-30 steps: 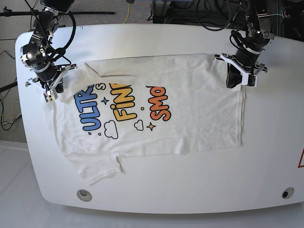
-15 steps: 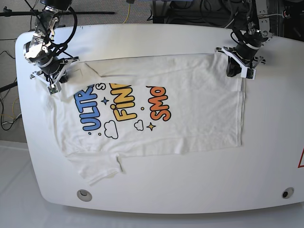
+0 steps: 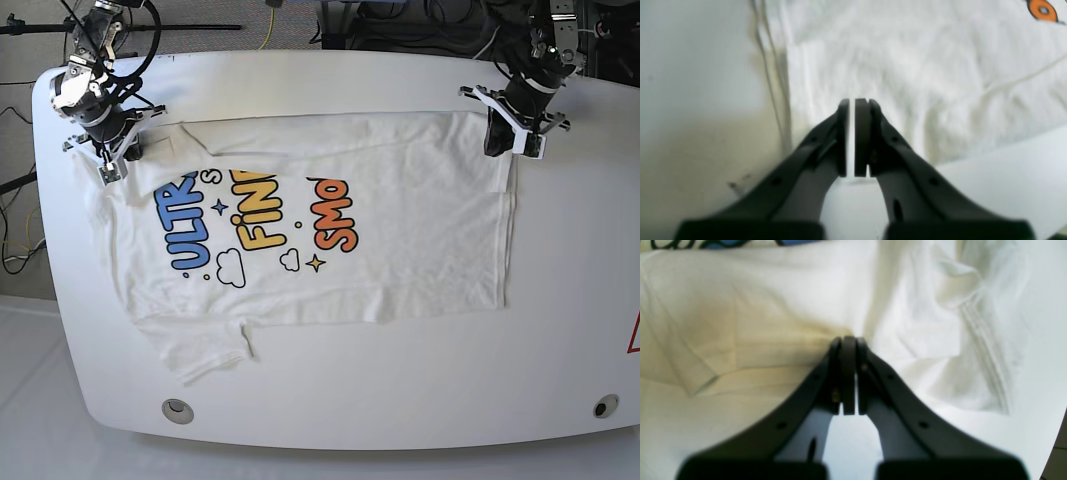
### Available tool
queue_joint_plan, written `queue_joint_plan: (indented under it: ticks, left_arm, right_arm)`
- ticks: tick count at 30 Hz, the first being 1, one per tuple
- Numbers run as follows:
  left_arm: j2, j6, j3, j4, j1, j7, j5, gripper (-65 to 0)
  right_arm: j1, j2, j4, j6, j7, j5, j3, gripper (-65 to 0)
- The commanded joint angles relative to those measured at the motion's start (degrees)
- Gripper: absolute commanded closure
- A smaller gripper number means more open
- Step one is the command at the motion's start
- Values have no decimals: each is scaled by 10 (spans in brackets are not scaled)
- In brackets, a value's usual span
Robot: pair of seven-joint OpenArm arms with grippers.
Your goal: Fold the T-shirt properly
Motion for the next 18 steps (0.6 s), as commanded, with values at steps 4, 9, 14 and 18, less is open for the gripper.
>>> queue_joint_plan:
  ticks: [4,9,14,18]
  left_arm:
    - [-11,4,5,-43,-20,-5,1,0]
    - [-16,5,10,-91,-39,2,3,0]
    - [-13,3,3,-112,-60,6,18,0]
    - [-13,4,1,-111,-64,6,22,0]
  right_arm:
    - [-4,0,1,-1,-2,-7,2,0]
    - [0,-4,-6,-1,0,-10,4,0]
    - [6,-6,-5,-1,1,-7,3,0]
    - [7,-7,-5,-1,1,-7,3,0]
